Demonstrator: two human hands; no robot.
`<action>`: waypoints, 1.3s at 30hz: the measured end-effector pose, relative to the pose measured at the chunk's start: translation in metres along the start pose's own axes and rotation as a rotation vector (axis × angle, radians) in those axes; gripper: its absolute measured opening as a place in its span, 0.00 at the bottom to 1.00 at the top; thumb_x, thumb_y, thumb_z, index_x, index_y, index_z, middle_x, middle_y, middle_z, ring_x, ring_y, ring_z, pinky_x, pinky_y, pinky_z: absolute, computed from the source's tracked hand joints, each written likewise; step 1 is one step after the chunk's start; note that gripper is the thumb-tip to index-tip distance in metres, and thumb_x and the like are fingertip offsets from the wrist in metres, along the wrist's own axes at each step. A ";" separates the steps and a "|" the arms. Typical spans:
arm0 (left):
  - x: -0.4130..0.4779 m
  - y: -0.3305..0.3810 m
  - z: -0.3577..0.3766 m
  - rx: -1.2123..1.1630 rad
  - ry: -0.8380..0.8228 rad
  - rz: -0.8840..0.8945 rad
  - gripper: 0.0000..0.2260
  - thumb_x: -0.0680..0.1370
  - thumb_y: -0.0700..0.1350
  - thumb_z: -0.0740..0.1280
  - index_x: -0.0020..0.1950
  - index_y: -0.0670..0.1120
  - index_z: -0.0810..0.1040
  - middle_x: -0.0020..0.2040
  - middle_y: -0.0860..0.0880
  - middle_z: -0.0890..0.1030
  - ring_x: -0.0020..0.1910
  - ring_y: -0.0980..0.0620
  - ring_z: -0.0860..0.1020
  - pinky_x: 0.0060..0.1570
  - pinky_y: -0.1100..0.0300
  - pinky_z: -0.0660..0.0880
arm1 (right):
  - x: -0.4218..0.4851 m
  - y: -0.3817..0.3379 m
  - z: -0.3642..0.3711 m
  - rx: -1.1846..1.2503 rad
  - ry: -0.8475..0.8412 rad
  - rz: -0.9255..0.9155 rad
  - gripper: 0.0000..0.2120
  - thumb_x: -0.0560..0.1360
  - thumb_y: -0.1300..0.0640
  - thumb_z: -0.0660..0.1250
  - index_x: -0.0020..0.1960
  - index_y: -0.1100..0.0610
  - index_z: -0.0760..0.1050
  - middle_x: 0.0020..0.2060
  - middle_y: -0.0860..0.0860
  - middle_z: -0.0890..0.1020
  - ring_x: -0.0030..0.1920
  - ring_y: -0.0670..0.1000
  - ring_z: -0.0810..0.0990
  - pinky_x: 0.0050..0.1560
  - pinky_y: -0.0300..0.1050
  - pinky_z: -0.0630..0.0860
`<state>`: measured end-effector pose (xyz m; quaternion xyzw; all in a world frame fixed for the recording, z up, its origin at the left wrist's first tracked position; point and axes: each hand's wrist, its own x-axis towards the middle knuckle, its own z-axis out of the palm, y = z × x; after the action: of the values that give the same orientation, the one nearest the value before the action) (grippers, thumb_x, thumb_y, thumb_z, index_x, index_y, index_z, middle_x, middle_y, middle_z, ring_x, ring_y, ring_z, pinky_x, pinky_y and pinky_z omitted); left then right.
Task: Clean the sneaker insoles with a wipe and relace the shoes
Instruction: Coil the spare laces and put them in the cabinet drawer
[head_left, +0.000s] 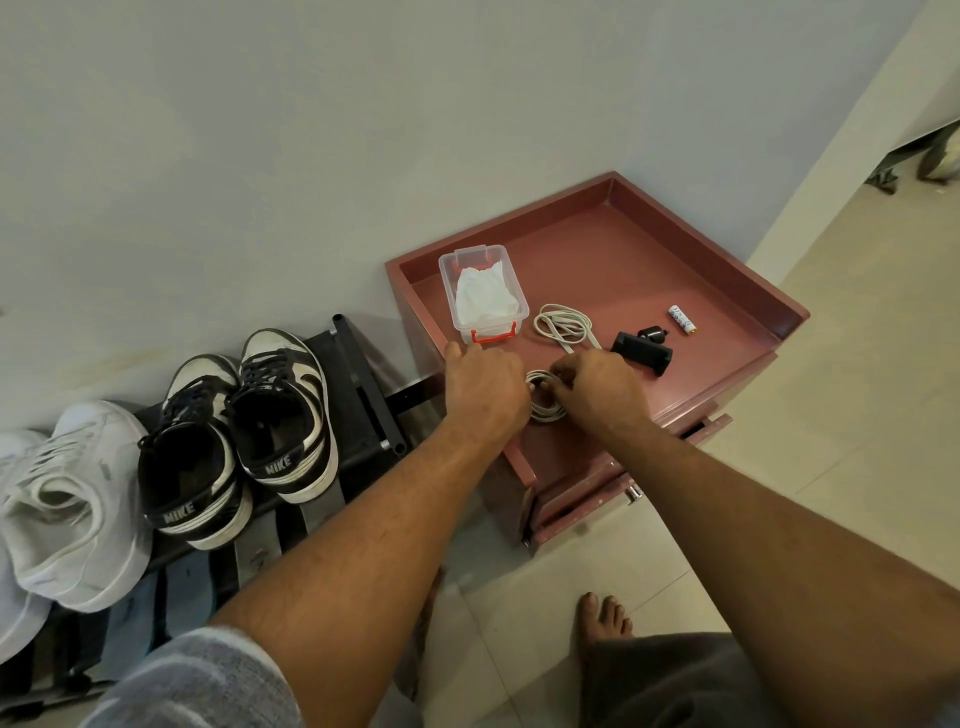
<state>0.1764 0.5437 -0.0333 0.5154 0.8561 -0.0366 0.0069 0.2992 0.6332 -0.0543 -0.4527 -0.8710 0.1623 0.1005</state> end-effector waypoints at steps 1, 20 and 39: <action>0.000 0.000 0.000 0.001 -0.001 0.001 0.11 0.82 0.57 0.69 0.50 0.51 0.84 0.46 0.50 0.83 0.52 0.47 0.79 0.67 0.44 0.66 | 0.000 0.001 0.000 0.002 0.002 -0.002 0.10 0.77 0.50 0.73 0.56 0.51 0.87 0.48 0.51 0.87 0.49 0.54 0.84 0.46 0.46 0.78; 0.001 -0.024 0.003 -0.158 0.224 -0.031 0.14 0.83 0.59 0.65 0.55 0.53 0.87 0.50 0.54 0.85 0.55 0.49 0.81 0.66 0.44 0.69 | 0.017 0.012 0.000 -0.276 -0.046 -0.122 0.18 0.82 0.54 0.59 0.70 0.45 0.77 0.73 0.45 0.75 0.66 0.58 0.74 0.59 0.58 0.72; 0.001 0.023 -0.062 -1.115 0.089 0.235 0.28 0.81 0.54 0.74 0.80 0.55 0.70 0.71 0.51 0.81 0.70 0.53 0.78 0.68 0.51 0.77 | -0.022 -0.025 -0.132 0.222 0.457 -0.204 0.08 0.77 0.58 0.71 0.52 0.48 0.87 0.47 0.42 0.86 0.43 0.43 0.83 0.48 0.45 0.81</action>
<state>0.1977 0.5593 0.0274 0.5266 0.6825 0.4433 0.2458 0.3357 0.6269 0.0771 -0.3738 -0.8437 0.1396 0.3591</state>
